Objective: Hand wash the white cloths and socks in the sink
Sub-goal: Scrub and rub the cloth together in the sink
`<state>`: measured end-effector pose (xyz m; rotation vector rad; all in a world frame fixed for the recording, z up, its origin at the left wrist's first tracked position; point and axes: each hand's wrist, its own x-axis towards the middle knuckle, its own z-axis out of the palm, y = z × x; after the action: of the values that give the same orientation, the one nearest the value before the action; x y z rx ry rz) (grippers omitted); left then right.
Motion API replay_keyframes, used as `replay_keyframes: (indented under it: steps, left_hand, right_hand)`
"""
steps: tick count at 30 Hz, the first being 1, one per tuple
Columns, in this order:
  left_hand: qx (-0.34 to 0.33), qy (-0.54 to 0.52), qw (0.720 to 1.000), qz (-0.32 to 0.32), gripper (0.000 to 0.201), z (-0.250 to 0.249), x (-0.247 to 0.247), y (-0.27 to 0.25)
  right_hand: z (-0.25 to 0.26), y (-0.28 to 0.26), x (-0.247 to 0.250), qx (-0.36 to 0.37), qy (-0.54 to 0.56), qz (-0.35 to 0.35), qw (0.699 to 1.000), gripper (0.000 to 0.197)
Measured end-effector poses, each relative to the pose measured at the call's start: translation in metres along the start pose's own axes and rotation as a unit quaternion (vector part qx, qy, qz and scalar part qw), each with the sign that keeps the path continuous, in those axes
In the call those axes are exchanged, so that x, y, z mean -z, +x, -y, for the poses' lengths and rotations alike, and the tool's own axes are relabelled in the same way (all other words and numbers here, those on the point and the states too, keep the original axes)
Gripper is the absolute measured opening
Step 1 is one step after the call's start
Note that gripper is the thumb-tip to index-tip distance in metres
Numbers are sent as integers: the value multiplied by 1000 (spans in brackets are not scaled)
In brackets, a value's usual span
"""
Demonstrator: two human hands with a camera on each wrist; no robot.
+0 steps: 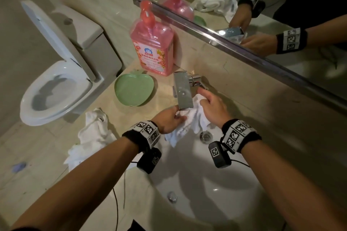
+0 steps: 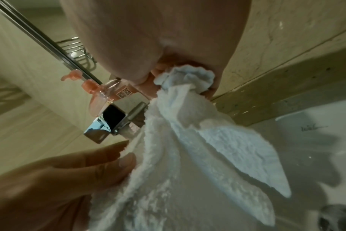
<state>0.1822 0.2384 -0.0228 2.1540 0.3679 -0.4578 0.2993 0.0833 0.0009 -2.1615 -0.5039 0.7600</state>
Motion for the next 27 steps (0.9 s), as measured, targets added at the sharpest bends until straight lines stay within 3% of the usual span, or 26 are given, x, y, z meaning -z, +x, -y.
replay_keyframes:
  steps: [3, 6, 13, 15, 19, 22, 27]
  left_hand:
    - [11, -10, 1000, 4, 40, -2, -1, 4]
    - [38, -43, 998, -8, 36, 0, 3, 4]
    - [50, -41, 996, -61, 33, 17, 25, -12]
    - [47, -17, 996, -71, 37, 22, 30, -16]
    - [59, 3, 995, -77, 24, 33, 36, -22]
    - [62, 3, 997, -53, 25, 37, 31, -19]
    - [22, -21, 999, -26, 20, 24, 16, -5]
  right_hand:
    - [-3, 3, 2, -16, -39, 4, 999, 48]
    - [-14, 2, -3, -26, -74, 54, 995, 42]
    - [-19, 8, -41, -15, -37, 131, 991, 21]
    - [-16, 14, -54, -11, -42, 124, 991, 23]
    - [-12, 16, -68, -17, 81, 64, 994, 15]
    - [-16, 18, -65, -9, 50, 49, 997, 12]
    - [-21, 8, -56, -32, 31, 133, 990, 36]
